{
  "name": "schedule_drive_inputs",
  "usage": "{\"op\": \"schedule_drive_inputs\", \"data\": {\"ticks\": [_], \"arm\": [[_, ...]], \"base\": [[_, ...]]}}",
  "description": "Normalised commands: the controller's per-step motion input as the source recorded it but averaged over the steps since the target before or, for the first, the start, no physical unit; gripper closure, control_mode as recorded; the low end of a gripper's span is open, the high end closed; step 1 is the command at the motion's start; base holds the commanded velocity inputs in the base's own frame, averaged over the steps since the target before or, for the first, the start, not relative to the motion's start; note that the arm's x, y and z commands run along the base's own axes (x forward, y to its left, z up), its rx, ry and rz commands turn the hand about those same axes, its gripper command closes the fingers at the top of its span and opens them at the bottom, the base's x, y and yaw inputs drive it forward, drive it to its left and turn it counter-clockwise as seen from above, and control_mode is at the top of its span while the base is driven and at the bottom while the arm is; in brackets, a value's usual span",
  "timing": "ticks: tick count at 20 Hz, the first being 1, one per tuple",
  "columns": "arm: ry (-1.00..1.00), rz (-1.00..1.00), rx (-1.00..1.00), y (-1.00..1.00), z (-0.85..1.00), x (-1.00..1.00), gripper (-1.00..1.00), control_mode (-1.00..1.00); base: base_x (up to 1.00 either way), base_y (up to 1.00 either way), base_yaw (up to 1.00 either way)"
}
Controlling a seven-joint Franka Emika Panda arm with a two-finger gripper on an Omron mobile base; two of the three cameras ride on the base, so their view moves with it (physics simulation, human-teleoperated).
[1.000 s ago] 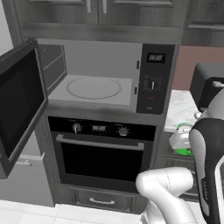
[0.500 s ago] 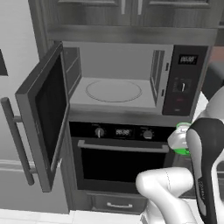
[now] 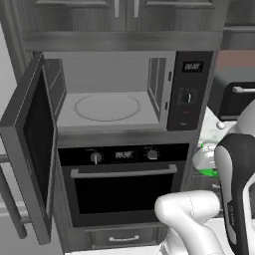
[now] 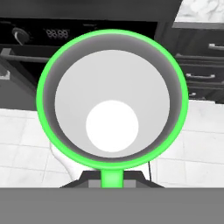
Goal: Pick the mug from the counter and place it inside the microwave. Then close the microwave.
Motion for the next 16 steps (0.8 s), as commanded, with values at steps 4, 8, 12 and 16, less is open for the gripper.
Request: {"op": "schedule_drive_inputs", "data": {"ticks": [4,8,12,16], "arm": [[0.00,0.00,0.00,0.00,0.00,0.00,1.00,1.00],[0.00,0.00,0.00,0.00,0.00,0.00,1.00,1.00],[0.00,0.00,0.00,0.00,0.00,0.00,1.00,1.00],[0.00,0.00,0.00,0.00,0.00,0.00,1.00,1.00]], "base": [[0.00,0.40,-0.32],[0.00,0.51,-0.16],[0.00,0.41,-0.06],[0.15,0.24,0.00]]}}
